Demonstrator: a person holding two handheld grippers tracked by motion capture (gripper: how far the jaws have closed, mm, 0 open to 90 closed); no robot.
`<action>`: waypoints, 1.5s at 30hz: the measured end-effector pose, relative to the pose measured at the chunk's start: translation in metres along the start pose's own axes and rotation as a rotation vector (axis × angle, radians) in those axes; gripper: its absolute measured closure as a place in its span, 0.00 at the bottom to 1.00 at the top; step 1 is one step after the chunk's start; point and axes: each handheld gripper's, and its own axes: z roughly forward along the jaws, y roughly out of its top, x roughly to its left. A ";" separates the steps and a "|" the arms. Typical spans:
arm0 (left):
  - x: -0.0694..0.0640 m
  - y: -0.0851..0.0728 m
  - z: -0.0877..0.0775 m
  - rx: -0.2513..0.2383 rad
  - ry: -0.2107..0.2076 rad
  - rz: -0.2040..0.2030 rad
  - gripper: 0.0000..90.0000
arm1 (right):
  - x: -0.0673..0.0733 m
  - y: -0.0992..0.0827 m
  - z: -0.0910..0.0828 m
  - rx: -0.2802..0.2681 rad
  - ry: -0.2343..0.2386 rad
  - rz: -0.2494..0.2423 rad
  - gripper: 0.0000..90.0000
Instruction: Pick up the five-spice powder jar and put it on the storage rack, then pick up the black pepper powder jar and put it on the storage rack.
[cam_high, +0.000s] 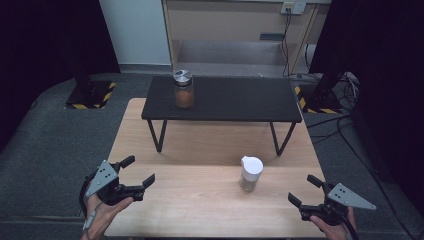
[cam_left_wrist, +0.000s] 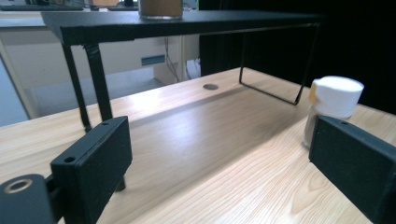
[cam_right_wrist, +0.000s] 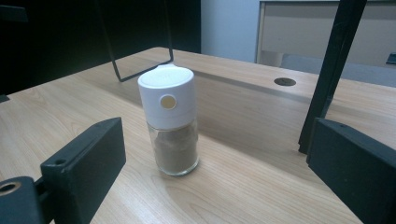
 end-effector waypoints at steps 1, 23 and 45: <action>-0.001 0.000 -0.001 0.008 0.005 0.012 0.05 | 0.000 0.000 0.000 -0.001 0.000 0.001 0.05; 0.006 -0.004 0.000 0.003 -0.093 0.005 0.01 | -0.004 -0.002 0.000 -0.028 0.023 -0.007 0.04; 0.007 -0.003 0.006 0.012 -0.119 0.028 0.01 | -0.006 -0.006 -0.004 -0.052 0.044 0.013 0.01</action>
